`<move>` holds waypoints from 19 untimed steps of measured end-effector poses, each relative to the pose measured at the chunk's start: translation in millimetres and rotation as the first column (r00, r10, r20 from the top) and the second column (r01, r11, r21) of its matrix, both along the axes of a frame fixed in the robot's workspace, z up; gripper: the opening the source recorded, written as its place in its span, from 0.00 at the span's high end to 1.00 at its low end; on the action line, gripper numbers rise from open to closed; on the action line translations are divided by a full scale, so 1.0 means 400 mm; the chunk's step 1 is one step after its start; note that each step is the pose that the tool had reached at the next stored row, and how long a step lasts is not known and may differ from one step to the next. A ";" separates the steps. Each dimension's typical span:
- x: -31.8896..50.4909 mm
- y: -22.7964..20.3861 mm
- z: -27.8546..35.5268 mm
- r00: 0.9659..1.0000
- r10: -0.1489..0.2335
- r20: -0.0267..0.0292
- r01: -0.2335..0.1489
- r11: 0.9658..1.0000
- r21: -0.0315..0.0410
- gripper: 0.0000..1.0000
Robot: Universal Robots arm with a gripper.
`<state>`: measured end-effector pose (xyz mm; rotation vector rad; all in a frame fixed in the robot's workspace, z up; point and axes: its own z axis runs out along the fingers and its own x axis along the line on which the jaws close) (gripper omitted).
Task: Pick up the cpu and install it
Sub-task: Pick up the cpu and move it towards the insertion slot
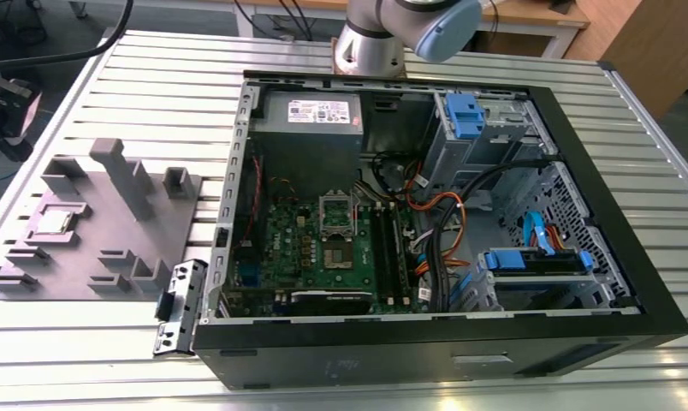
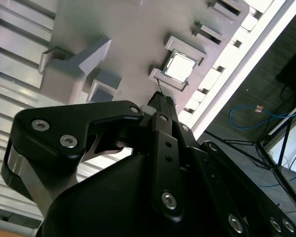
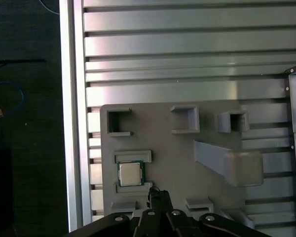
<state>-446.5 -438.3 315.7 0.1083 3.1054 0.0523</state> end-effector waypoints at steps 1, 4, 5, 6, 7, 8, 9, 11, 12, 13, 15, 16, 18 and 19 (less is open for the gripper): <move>-0.003 0.000 -0.005 1.000 0.000 0.000 0.000 1.000 0.000 0.89; -0.012 0.000 -0.019 1.000 0.000 0.000 0.000 1.000 0.000 0.89; -0.015 0.000 -0.023 1.000 0.000 0.000 0.000 1.000 0.000 0.89; -0.017 0.000 -0.028 1.000 0.000 0.000 0.000 1.000 0.000 0.89; -0.020 0.000 -0.032 1.000 0.000 0.000 0.000 1.000 0.000 0.89; -0.023 0.000 -0.037 1.000 0.000 0.000 0.000 1.000 0.000 0.89; -0.027 0.000 -0.041 1.000 0.000 0.000 0.000 1.000 0.000 0.89; -0.033 0.000 -0.051 1.000 0.000 0.000 0.000 1.000 0.000 0.89; -0.036 0.000 -0.055 1.000 0.000 0.000 0.000 1.000 0.000 0.89; -0.038 0.000 -0.059 1.000 0.000 0.000 0.000 1.000 0.000 0.89; -0.041 0.000 -0.068 1.000 0.000 0.000 0.000 1.000 0.000 0.89; -0.043 0.000 -0.073 1.000 0.000 0.000 0.000 1.000 0.000 0.89; -0.045 0.000 -0.082 1.000 0.000 0.000 0.000 1.000 0.000 0.89; -0.046 0.000 -0.087 1.000 0.000 0.000 0.000 1.000 0.000 0.89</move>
